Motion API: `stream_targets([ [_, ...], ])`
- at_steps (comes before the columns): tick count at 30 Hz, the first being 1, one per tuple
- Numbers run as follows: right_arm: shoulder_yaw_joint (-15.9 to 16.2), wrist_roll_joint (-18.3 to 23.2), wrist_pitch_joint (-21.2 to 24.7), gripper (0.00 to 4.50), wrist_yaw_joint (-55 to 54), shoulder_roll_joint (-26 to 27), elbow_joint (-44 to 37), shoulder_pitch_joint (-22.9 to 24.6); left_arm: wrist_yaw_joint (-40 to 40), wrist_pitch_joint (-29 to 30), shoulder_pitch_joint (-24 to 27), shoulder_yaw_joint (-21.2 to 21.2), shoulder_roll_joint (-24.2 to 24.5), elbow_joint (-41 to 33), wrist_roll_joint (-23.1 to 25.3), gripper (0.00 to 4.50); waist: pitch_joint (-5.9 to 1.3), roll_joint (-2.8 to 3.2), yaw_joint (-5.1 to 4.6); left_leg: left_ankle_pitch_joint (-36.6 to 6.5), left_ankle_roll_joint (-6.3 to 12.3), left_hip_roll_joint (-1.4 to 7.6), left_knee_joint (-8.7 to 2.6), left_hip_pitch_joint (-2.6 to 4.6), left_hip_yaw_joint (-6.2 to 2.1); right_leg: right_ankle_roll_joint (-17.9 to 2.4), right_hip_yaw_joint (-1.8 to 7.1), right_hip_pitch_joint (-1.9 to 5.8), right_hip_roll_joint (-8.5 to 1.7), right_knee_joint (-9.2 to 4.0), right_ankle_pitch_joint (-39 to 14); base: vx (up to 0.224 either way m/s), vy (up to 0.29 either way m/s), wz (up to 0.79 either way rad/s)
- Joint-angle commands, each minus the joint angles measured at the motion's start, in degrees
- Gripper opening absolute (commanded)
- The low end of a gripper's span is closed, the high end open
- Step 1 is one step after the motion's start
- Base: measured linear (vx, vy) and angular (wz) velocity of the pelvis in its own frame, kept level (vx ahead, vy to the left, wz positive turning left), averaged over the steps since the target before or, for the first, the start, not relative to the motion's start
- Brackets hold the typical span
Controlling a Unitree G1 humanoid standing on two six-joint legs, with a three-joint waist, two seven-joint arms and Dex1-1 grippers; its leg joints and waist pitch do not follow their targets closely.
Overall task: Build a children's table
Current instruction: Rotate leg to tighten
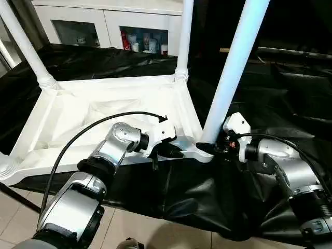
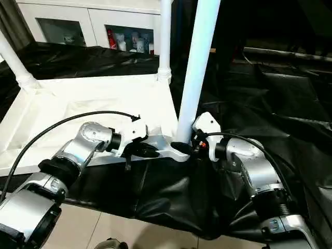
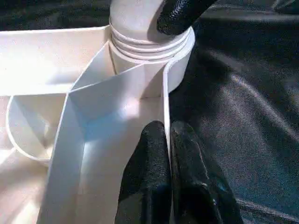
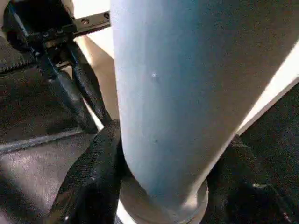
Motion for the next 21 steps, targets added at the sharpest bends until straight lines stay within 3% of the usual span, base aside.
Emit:
stream_targets([
  [1, -0.12, -1.33, 2.34, 2.07, -3.44, 1.14, 3.92, 0.73, 1.93, 0.74, -0.76, 0.32, -0.75, -0.61, 0.02, 0.00, -4.27, -0.96, -0.27, -11.38, 4.06, 1.26, -3.82, 1.00, -0.32, -13.64, 1.94, 2.77, -2.95, -3.79, -10.28, 0.000, 0.000, 0.00],
  [6, -3.61, -2.30, 4.61, 2.04, -17.21, 7.17, 10.20, -0.88, 16.11, 4.67, -4.34, 2.82, -4.67, 4.95, 1.02, 0.00, -3.82, -0.86, -1.18, -17.15, 0.92, 1.05, -4.36, 1.66, -0.62, -10.54, 1.81, 2.32, -3.00, -5.14, -21.38, 0.000, 0.000, 0.00],
  [8, -6.11, -2.67, 7.54, 2.04, -28.28, 11.41, 14.34, -3.32, 24.73, 7.68, -6.96, 4.73, -7.55, 8.39, 0.61, 0.00, -3.69, -0.78, -1.82, -18.16, -0.19, 0.90, -4.51, 1.67, -0.67, -10.12, 1.77, 2.05, -2.83, -5.30, -22.76, 0.000, 0.000, 0.00],
  [9, -6.11, -2.67, 7.54, 2.04, -28.28, 11.41, 14.34, -3.32, 24.73, 7.68, -6.96, 4.73, -7.55, 8.39, 0.61, 0.00, -3.83, -0.84, -1.97, -18.60, -0.67, 0.76, -4.56, 1.66, -0.90, -9.44, 1.58, 2.25, -2.83, -5.32, -23.93, 0.000, 0.000, 0.00],
  [12, -7.95, -4.15, 8.07, 2.03, -41.13, 16.02, 20.08, -7.97, 34.11, 11.58, -10.36, 8.07, -11.31, 11.82, -1.76, 0.00, -4.01, -0.41, -2.60, -17.52, -0.65, 0.57, -4.53, 1.31, -0.92, -9.49, 1.57, 2.43, -2.87, -5.32, -21.19, 0.000, 0.000, 0.00],
  [14, -7.65, -5.16, 6.84, 2.02, -44.16, 17.44, 22.52, -10.24, 37.36, 11.78, -11.42, 8.19, -12.28, 13.00, -1.51, 0.00, -4.06, -0.57, -2.94, -17.91, -0.20, 0.50, -4.36, 1.53, -0.80, -9.82, 1.57, 2.24, -2.76, -5.59, -20.56, 0.000, 0.000, 0.00],
  [17, -6.95, -6.61, 5.17, 2.02, -46.61, 18.63, 25.46, -12.78, 39.78, 11.63, -12.35, 8.18, -13.01, 14.29, -0.92, 0.00, -4.16, -0.60, -3.12, -16.87, 0.58, 0.43, -4.24, 1.33, -0.71, -10.19, 1.58, 2.27, -2.73, -5.50, -19.17, 0.000, 0.000, 0.00],
  [18, -7.17, -7.25, 4.12, 2.02, -47.69, 19.30, 27.22, -14.08, 40.67, 11.29, -12.94, 8.27, -13.35, 15.31, -0.60, 0.00, -4.22, -0.88, -2.96, -15.79, 1.09, 0.42, -4.19, 1.20, -0.62, -10.33, 1.59, 2.47, -2.68, -5.40, -17.51, 0.000, 0.000, 0.00],
  [19, -7.31, -7.27, 3.78, 2.02, -47.83, 19.46, 27.66, -14.38, 40.85, 11.14, -13.07, 8.26, -13.41, 15.52, -0.45, 0.00, -4.33, -0.72, -2.92, -15.22, 1.23, 0.44, -4.12, 1.14, -0.62, -10.62, 1.65, 2.45, -2.78, -5.18, -16.47, 0.000, 0.000, 0.00],
  [20, -7.88, -6.94, 2.47, 2.02, -47.59, 19.72, 28.37, -14.98, 40.78, 10.50, -13.15, 8.08, -13.32, 15.86, 0.07, 0.00, -4.32, -1.04, -2.88, -14.44, 1.66, 0.47, -4.14, 1.08, -0.56, -10.95, 1.59, 2.55, -2.75, -5.10, -15.36, 0.000, 0.000, 0.00],
  [21, -8.14, -6.74, 1.72, 2.02, -47.45, 19.80, 28.73, -15.27, 40.66, 10.20, -13.15, 7.98, -13.24, 16.00, 0.26, 0.00, -4.34, -0.84, -2.78, -13.64, 2.05, 0.53, -4.13, 0.97, -0.62, -11.25, 1.57, 2.71, -2.81, -4.95, -14.28, 0.000, 0.000, 0.00],
])
